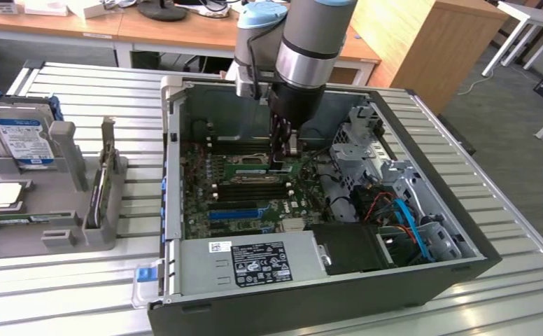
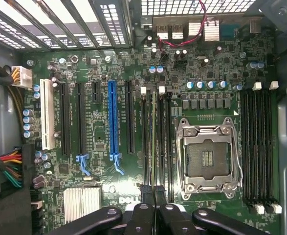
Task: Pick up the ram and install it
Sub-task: 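Insert the ram into the slot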
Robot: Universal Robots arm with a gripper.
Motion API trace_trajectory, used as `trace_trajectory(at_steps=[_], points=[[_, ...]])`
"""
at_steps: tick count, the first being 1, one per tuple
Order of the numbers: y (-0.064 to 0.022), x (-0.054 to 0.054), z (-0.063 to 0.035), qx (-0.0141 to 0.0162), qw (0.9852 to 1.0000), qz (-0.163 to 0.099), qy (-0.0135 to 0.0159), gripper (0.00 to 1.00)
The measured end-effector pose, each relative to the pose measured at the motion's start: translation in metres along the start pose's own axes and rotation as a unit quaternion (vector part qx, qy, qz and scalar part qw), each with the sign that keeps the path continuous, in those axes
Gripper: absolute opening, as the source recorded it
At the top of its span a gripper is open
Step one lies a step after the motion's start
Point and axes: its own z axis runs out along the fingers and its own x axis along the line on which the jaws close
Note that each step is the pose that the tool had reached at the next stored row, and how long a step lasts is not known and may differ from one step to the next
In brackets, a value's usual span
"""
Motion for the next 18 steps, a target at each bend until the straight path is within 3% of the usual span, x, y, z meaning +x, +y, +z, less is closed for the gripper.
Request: trace_trajectory(at_steps=[18], points=[[-0.0006,0.0000,0.0004,-0.0016,1.0000,0.000,0.0000,0.12]])
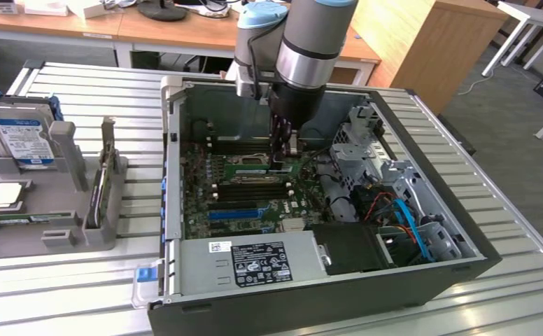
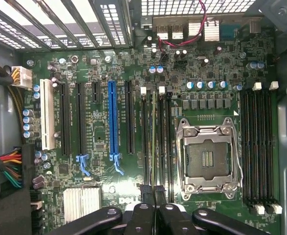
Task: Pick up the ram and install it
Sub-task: 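Insert the ram into the slot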
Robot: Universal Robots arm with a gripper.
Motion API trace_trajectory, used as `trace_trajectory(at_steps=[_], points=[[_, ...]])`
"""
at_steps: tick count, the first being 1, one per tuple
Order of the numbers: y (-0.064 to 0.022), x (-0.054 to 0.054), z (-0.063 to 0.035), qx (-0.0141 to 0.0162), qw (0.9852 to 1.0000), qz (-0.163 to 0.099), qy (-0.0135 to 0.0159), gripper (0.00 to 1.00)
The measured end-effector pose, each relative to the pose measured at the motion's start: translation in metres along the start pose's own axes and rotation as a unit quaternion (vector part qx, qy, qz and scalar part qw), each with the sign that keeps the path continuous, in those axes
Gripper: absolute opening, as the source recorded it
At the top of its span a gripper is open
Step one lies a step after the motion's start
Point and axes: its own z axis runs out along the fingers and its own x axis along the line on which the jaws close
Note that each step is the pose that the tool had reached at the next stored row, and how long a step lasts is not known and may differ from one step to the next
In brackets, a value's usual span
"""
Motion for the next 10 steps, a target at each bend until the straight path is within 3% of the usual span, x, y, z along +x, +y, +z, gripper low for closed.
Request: trace_trajectory(at_steps=[10], points=[[0.0020,0.0001,0.0001,0.0000,1.0000,0.000,0.0000,0.12]])
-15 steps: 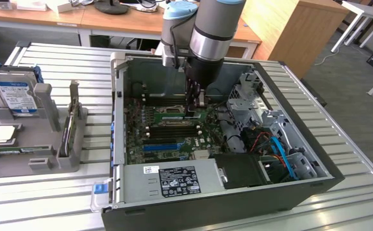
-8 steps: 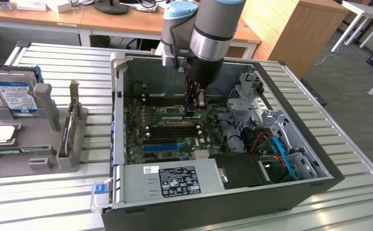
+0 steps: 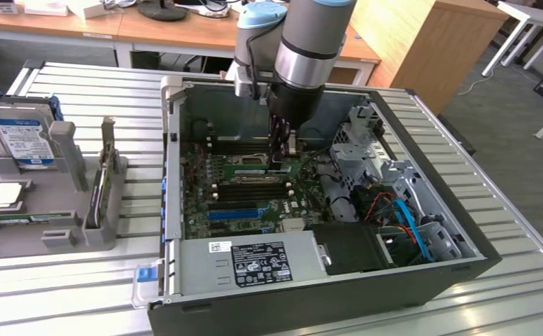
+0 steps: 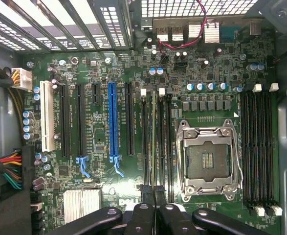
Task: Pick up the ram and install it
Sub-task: 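Insert the ram into the slot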
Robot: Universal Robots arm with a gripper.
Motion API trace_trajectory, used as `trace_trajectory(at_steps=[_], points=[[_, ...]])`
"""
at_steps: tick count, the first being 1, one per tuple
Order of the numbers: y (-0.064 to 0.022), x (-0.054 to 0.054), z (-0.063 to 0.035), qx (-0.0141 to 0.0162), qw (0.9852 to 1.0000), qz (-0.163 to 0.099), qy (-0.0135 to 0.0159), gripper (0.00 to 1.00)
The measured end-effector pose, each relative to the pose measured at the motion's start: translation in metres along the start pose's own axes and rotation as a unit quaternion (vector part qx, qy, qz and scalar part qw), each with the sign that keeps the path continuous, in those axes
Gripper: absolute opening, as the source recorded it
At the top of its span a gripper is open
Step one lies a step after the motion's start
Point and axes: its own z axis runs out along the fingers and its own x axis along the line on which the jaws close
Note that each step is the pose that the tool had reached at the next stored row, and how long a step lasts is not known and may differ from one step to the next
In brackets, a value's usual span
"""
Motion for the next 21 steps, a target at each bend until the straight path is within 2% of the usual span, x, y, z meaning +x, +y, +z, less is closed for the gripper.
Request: trace_trajectory(at_steps=[12,21], points=[[-0.0001,0.0015,0.0001,0.0000,1.0000,0.000,0.0001,0.12],[-0.0002,0.0013,0.0047,0.0003,1.0000,0.000,0.0000,0.12]])
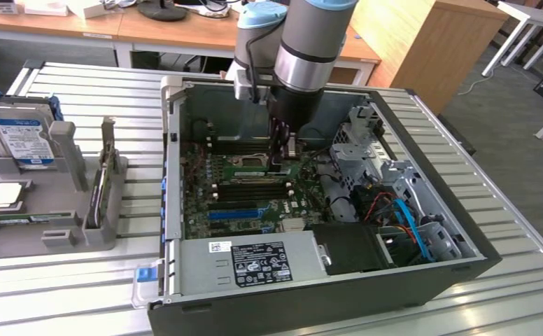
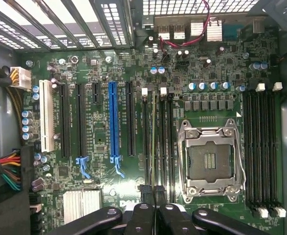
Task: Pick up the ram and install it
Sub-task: 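Insert the ram into the slot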
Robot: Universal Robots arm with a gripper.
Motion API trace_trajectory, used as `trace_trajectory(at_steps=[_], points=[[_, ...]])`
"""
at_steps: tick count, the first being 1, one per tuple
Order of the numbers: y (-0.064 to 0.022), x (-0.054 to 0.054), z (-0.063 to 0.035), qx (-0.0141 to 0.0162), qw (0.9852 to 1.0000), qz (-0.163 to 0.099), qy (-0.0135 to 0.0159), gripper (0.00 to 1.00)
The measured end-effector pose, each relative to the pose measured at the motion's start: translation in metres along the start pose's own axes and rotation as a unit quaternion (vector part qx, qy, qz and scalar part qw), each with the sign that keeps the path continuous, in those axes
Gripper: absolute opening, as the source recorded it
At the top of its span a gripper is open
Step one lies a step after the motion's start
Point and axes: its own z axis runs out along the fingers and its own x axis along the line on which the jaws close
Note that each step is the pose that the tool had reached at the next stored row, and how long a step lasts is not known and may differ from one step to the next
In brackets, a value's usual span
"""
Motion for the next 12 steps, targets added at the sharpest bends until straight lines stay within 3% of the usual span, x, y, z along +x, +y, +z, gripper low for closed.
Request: trace_trajectory(at_steps=[12], points=[[0.0000,-0.0001,0.0029,0.0002,1.0000,-0.003,0.0001,0.12]])
